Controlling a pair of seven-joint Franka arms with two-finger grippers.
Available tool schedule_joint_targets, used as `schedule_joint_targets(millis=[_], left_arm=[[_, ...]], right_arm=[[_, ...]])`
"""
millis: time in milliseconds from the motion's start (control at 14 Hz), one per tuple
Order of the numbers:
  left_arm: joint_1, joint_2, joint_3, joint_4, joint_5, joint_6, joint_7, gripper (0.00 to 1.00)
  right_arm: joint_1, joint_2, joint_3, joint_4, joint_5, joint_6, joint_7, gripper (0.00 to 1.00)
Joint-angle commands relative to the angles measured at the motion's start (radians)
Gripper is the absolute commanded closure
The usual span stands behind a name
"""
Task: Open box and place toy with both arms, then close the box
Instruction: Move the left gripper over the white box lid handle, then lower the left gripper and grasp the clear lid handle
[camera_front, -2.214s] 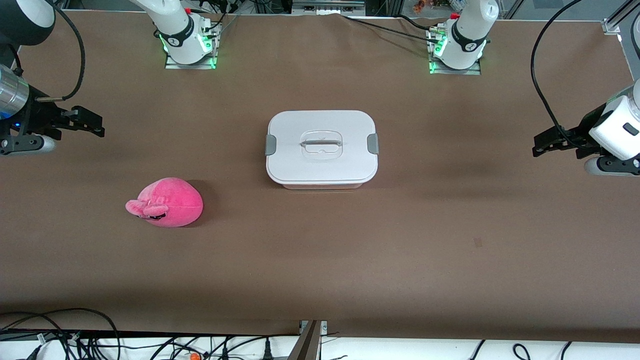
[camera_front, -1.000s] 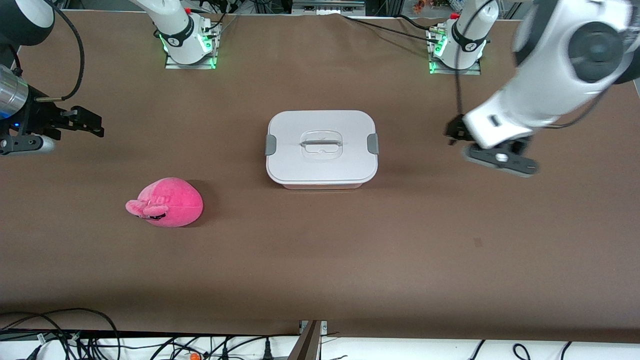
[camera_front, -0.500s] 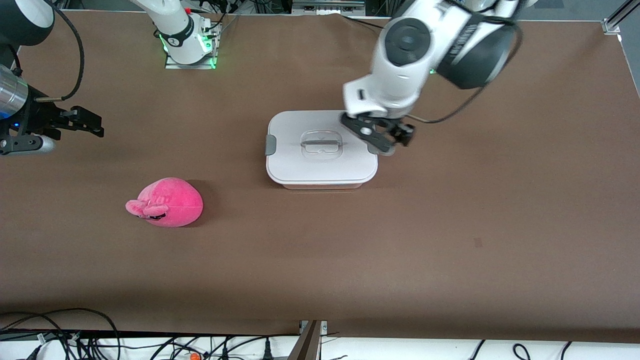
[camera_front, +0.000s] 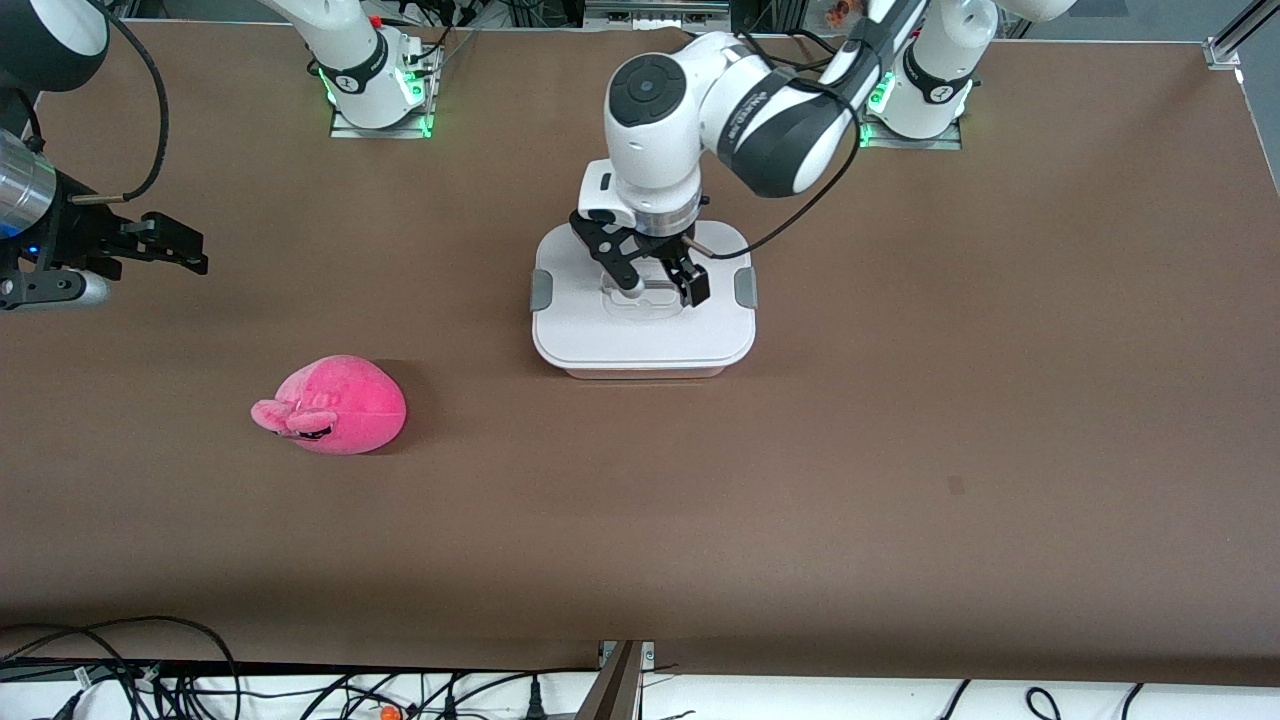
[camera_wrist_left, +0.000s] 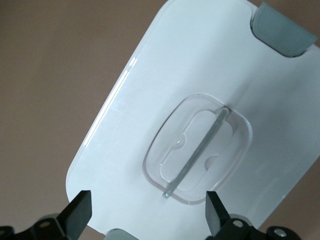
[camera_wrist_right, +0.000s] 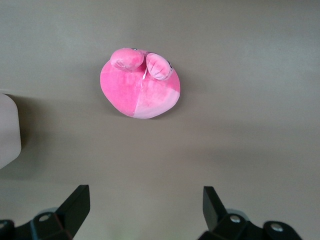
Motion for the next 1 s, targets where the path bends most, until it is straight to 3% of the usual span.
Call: schedule_joint_targets(millis=[0, 429, 929], left_arm=[[-0.018, 0.025, 0.011, 0.013, 0.041, 0.028, 0.151, 0.0], [-0.009, 0.043, 0.009, -0.004, 0.035, 0.054, 0.359, 0.0], [-0.023, 0.066, 0.008, -0.026, 0.024, 0.116, 0.353, 0.0]], right_arm=[[-0.003, 0.007, 0.0, 0.023, -0.008, -0.023, -0.01, 0.0], [-0.003, 0.006, 0.0, 0.023, -0.008, -0.021, -0.01, 0.0], [-0.003, 0.013, -0.001, 0.029, -0.008, -0.02, -0.011, 0.0]])
